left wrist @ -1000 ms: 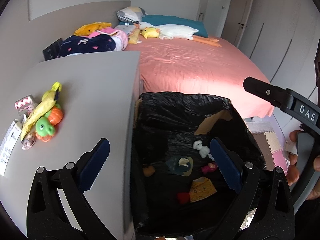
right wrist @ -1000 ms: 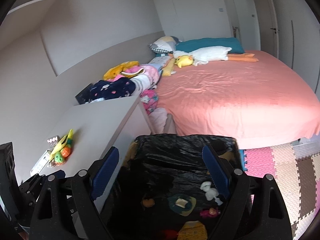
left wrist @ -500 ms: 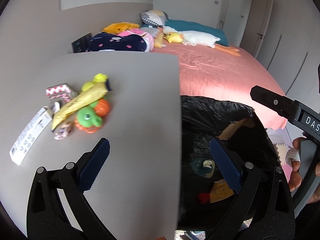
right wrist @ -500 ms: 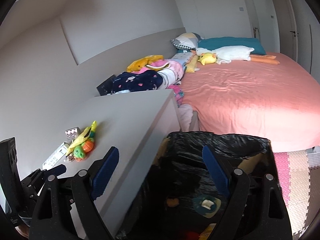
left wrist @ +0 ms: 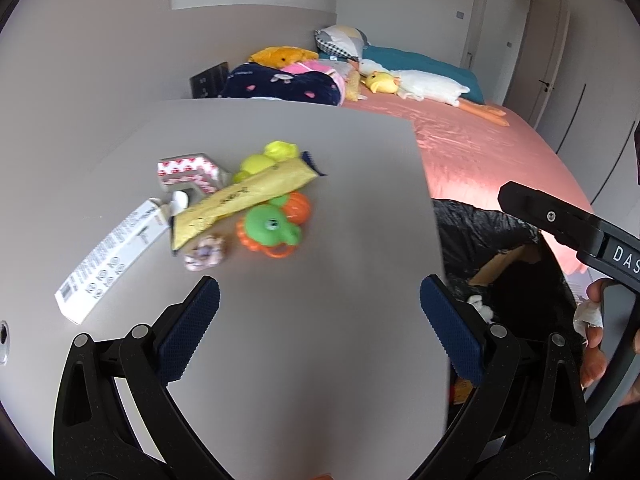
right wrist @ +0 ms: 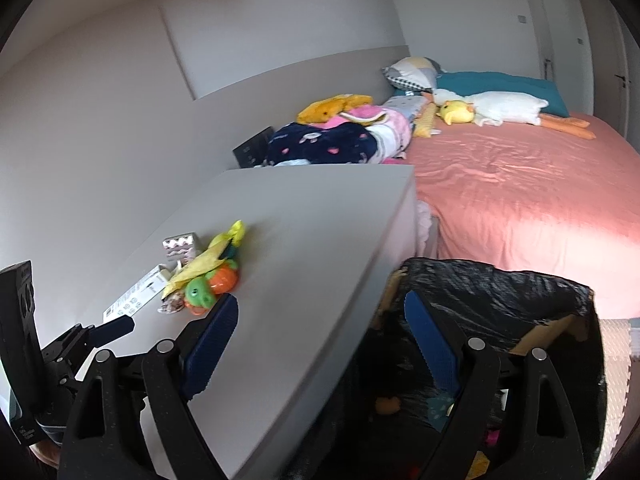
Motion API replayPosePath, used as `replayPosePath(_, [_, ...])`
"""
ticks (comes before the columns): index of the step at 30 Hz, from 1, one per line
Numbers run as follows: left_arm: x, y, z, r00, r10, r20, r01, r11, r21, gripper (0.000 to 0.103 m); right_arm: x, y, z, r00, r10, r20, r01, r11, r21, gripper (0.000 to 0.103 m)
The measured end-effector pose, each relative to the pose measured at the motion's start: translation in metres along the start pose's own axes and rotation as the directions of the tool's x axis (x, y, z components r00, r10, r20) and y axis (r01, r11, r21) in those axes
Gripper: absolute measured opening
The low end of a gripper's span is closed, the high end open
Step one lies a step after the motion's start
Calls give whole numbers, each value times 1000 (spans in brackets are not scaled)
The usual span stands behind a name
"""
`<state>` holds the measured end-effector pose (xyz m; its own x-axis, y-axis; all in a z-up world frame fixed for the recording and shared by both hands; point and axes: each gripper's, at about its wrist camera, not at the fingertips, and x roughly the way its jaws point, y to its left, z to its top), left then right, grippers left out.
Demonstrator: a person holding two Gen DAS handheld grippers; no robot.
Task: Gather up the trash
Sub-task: 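Move both open tools back to the remaining items on the table, then grasp the white toothpaste box with the left tool while the right tool grasps the yellow snack bag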
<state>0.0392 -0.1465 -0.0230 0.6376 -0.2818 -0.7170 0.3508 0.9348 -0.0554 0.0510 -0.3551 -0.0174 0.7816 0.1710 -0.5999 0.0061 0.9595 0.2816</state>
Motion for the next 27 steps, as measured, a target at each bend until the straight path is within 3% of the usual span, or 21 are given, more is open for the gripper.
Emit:
replayPosePath(12, [-2,68,-3,998,64,-3,-64,992,-112,97,38,50,6,993,111,-43,-112,994,-11,86])
replayPosePath(27, [3,129,-1,991,130,-12,-131,979,-155,97,91,87,12,978,174,-112,-170,984,47,84])
